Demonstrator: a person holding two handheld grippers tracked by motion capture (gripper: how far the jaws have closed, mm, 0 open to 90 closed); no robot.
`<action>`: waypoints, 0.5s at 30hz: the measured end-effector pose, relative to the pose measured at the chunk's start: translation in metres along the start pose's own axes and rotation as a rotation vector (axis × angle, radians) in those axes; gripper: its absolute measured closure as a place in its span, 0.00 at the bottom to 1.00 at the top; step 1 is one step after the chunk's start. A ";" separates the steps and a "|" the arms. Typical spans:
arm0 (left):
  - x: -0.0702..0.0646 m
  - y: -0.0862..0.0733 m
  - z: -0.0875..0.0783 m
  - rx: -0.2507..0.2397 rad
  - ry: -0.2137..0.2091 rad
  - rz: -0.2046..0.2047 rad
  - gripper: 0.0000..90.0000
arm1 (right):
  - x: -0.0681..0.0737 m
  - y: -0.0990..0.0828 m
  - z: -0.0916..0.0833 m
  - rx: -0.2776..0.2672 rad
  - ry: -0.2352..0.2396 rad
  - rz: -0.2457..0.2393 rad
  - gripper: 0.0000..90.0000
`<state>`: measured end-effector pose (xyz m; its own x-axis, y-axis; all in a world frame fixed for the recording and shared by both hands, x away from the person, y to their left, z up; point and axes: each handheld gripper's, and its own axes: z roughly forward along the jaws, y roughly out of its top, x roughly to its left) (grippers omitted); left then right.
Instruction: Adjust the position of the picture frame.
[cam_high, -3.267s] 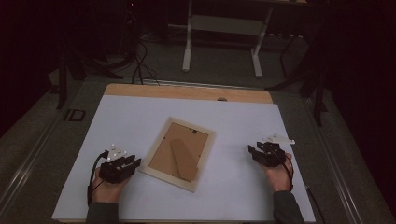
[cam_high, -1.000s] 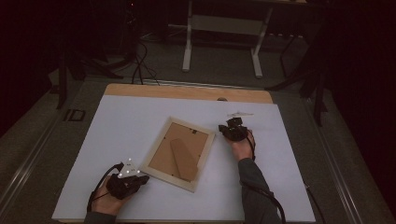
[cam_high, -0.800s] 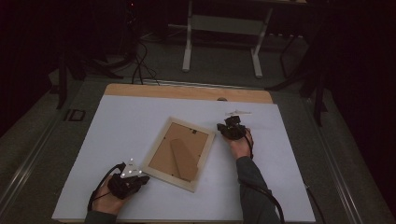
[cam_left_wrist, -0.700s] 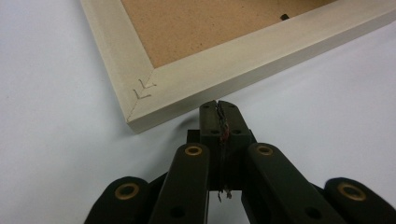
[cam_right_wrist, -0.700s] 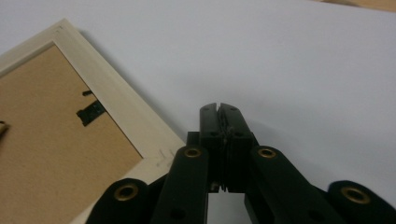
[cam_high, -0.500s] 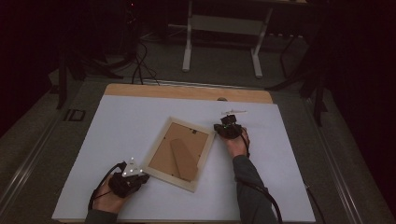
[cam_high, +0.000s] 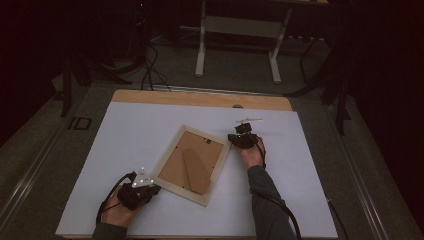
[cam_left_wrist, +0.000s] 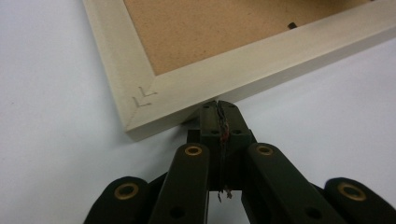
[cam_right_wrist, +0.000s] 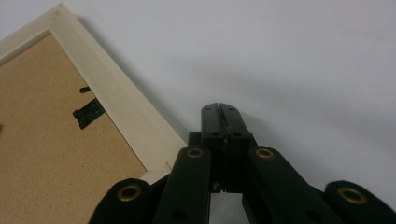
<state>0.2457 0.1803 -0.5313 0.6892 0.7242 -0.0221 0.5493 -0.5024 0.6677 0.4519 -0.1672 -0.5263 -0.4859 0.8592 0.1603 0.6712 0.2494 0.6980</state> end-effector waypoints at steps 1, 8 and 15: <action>0.000 0.001 0.000 0.000 0.000 0.000 1.00 | 0.000 0.000 0.000 0.003 0.002 -0.002 1.00; 0.001 0.003 0.003 -0.005 0.010 -0.011 1.00 | 0.002 -0.004 -0.003 0.003 0.006 -0.006 1.00; -0.001 0.005 0.005 -0.002 0.022 -0.010 1.00 | 0.002 -0.006 -0.008 0.015 0.009 -0.037 1.00</action>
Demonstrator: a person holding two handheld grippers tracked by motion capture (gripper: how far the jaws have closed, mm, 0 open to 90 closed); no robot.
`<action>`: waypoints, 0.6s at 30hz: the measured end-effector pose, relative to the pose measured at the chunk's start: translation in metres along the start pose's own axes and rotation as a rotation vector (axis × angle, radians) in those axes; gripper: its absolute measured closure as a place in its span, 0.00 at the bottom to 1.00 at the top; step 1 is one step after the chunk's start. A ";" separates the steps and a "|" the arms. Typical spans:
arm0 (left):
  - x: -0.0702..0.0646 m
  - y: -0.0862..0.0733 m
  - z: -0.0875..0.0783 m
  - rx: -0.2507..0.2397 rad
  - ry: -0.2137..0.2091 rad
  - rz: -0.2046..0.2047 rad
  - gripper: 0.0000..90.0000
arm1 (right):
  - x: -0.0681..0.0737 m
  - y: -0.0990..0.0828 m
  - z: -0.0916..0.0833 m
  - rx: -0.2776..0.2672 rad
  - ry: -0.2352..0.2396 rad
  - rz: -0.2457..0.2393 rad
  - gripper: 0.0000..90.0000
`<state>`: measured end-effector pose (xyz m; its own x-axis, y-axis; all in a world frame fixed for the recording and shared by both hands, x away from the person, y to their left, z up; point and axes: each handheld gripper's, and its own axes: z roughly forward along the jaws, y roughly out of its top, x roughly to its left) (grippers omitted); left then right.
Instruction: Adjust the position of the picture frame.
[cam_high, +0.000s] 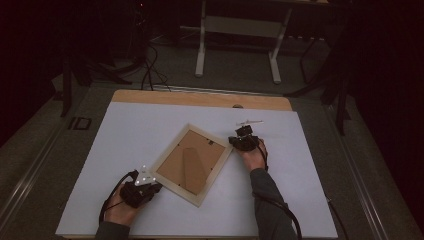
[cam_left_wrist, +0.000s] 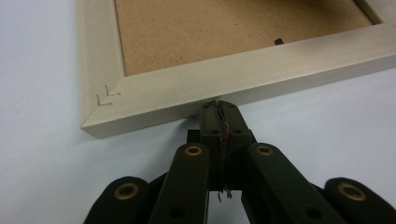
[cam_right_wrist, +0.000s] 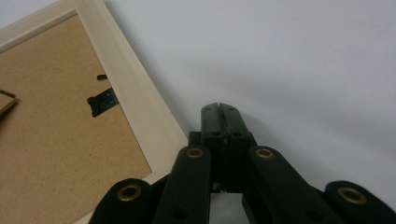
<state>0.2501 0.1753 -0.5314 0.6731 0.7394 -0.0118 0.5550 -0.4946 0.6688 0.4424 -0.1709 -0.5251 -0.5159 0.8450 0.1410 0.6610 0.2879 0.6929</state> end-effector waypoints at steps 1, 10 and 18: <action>0.000 0.000 0.000 0.000 0.001 0.000 1.00 | 0.000 0.000 0.000 0.001 0.002 0.000 1.00; -0.004 0.005 0.004 0.006 0.028 -0.020 1.00 | -0.003 -0.004 -0.002 0.014 0.010 0.002 1.00; -0.008 0.008 0.006 0.012 0.060 -0.005 1.00 | -0.006 -0.009 -0.004 0.023 0.018 0.009 1.00</action>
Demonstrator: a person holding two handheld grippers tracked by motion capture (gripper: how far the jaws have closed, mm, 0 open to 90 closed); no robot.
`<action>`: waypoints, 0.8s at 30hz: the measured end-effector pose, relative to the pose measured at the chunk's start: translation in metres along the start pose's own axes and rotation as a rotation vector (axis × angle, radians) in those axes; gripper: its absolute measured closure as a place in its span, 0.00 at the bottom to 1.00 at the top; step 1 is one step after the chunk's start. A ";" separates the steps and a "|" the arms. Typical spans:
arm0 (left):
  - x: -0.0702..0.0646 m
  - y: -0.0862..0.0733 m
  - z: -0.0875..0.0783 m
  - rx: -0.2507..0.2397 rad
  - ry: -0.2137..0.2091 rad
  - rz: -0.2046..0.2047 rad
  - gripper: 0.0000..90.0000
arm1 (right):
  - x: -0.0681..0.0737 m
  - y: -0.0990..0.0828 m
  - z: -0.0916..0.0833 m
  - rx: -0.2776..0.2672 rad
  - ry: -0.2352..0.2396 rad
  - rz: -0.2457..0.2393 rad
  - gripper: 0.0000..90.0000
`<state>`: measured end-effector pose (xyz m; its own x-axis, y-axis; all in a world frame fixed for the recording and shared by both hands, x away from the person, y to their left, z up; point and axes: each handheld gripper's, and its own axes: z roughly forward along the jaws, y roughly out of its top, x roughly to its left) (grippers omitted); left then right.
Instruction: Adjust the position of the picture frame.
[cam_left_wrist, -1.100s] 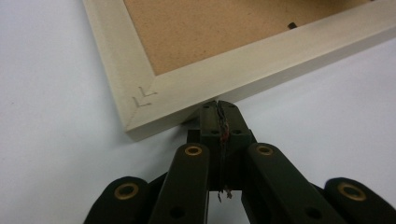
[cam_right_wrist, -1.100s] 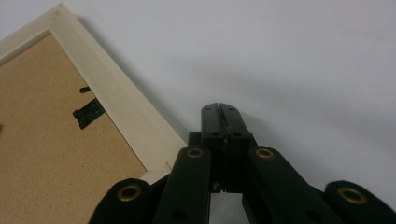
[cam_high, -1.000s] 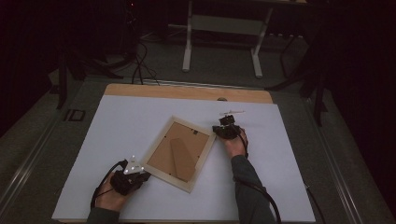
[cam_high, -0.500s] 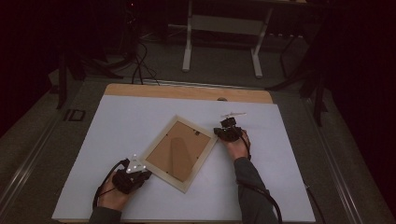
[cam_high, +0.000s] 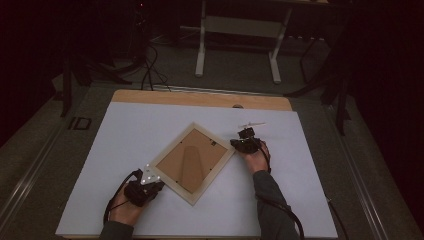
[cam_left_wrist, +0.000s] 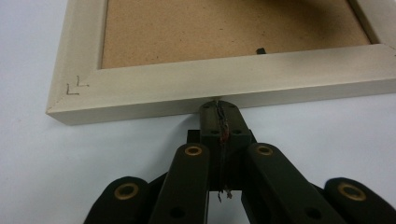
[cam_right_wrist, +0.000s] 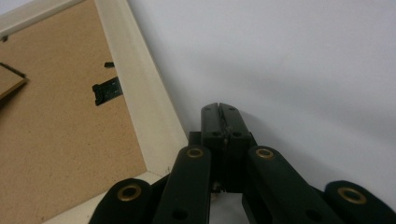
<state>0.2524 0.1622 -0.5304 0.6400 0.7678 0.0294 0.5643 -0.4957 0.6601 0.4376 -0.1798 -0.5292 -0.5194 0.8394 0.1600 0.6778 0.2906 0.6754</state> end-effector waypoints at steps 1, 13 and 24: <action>-0.001 0.001 0.000 0.003 0.010 0.011 1.00 | 0.000 -0.001 -0.001 -0.001 0.001 0.004 1.00; -0.003 0.007 0.005 0.009 0.031 0.017 1.00 | -0.002 -0.010 -0.010 0.009 0.002 0.004 1.00; -0.004 0.011 0.009 0.015 0.058 -0.002 1.00 | -0.004 -0.018 -0.017 0.001 0.005 0.009 1.00</action>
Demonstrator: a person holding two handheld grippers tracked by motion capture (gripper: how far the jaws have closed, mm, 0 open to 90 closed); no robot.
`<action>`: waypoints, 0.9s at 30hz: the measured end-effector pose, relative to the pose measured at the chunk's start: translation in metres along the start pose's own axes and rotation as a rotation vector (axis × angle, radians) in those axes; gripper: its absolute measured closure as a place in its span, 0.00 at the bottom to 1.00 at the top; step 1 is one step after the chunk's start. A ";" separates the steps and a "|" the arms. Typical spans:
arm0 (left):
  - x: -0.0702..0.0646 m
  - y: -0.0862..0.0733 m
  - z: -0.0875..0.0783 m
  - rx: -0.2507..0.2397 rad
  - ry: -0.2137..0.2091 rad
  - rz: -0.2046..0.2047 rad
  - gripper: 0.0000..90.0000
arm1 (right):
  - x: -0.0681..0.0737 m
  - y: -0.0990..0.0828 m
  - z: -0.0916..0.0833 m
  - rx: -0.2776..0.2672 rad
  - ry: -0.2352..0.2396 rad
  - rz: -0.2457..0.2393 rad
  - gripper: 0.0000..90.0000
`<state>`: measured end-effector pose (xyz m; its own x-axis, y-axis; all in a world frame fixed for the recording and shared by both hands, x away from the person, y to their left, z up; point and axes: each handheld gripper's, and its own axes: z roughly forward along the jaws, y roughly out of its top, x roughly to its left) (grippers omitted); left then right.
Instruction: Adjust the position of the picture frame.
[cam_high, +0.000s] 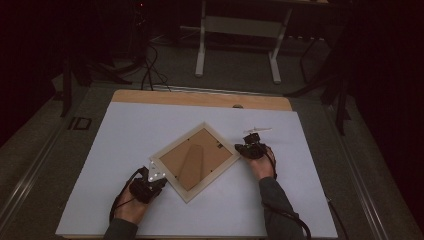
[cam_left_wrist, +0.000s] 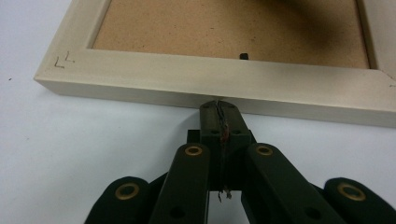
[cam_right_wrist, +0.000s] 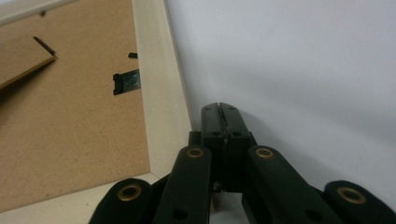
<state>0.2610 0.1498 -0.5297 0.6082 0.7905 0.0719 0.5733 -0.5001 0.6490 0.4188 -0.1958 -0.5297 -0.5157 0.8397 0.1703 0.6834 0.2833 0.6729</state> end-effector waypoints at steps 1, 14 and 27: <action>0.000 0.000 0.000 0.001 -0.002 -0.004 1.00 | -0.001 -0.001 -0.001 -0.003 0.005 0.004 1.00; 0.006 0.007 0.005 0.010 -0.008 -0.099 1.00 | -0.001 -0.009 -0.009 -0.001 -0.010 0.000 1.00; 0.015 0.012 0.012 -0.004 -0.010 -0.154 1.00 | 0.001 -0.021 -0.022 0.011 -0.029 -0.025 1.00</action>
<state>0.2839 0.1512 -0.5300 0.5188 0.8541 -0.0361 0.6580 -0.3720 0.6548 0.3925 -0.2105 -0.5279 -0.5174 0.8454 0.1322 0.6763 0.3094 0.6685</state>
